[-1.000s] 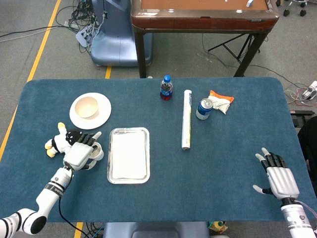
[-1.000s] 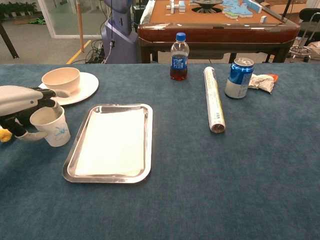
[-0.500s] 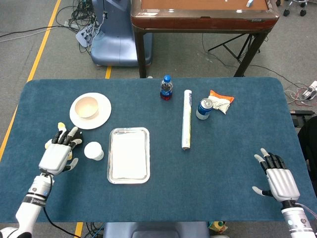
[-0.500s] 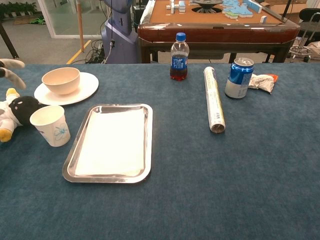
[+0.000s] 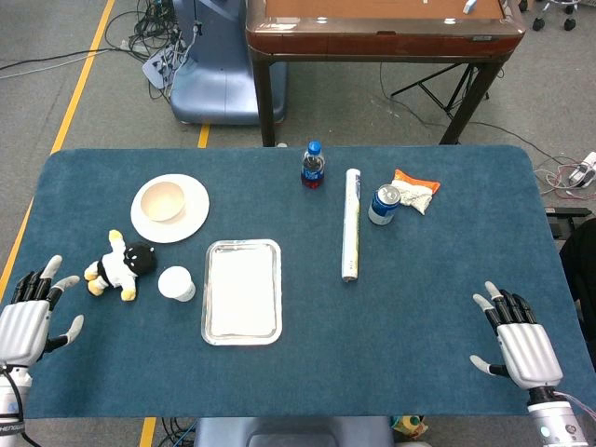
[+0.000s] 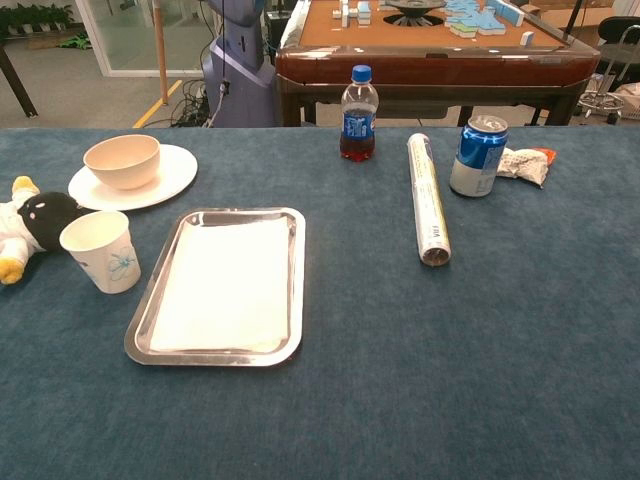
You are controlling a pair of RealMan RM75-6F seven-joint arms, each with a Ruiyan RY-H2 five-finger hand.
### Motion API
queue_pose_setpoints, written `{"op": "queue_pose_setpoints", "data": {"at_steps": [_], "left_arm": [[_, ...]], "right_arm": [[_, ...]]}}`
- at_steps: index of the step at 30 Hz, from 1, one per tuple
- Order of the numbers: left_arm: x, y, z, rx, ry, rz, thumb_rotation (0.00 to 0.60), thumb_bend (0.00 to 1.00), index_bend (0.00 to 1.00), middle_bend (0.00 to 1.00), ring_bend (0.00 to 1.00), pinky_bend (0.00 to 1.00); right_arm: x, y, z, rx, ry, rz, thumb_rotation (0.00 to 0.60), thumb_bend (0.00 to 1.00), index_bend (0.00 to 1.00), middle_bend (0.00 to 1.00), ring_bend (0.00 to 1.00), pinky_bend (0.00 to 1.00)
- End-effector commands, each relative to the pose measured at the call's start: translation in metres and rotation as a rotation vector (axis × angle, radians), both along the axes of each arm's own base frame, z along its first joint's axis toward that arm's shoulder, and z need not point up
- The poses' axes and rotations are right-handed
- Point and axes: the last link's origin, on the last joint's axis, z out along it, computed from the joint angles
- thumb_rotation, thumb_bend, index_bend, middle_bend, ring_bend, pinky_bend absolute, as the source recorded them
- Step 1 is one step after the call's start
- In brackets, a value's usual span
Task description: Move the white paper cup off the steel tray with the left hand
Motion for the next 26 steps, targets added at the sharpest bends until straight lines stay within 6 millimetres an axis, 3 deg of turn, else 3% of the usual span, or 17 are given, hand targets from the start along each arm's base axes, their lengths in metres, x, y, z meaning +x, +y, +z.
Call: {"op": "queue_pose_setpoints", "data": {"at_steps": [1, 12, 26], "left_arm": [[-0.007, -0.008, -0.001, 0.004, -0.017, -0.004, 0.600, 0.32, 0.21, 0.00, 0.00, 0.00], [-0.015, -0.017, 0.011, 0.025, -0.072, -0.002, 0.600, 0.32, 0.20, 0.00, 0.00, 0.00], [-0.007, -0.016, 0.006, 0.007, -0.044, -0.021, 0.600, 0.32, 0.00, 0.00, 0.00, 0.00]], "right_arm": [[0.001, 0.003, -0.001, -0.001, 0.001, 0.006, 0.600, 0.20, 0.00, 0.00, 0.00, 0.00], [-0.004, 0.002, 0.006, -0.029, -0.013, -0.015, 0.600, 0.20, 0.00, 0.00, 0.00, 0.00], [-0.003, 0.004, 0.009, -0.035, -0.016, -0.002, 0.600, 0.20, 0.00, 0.00, 0.00, 0.00]]}}
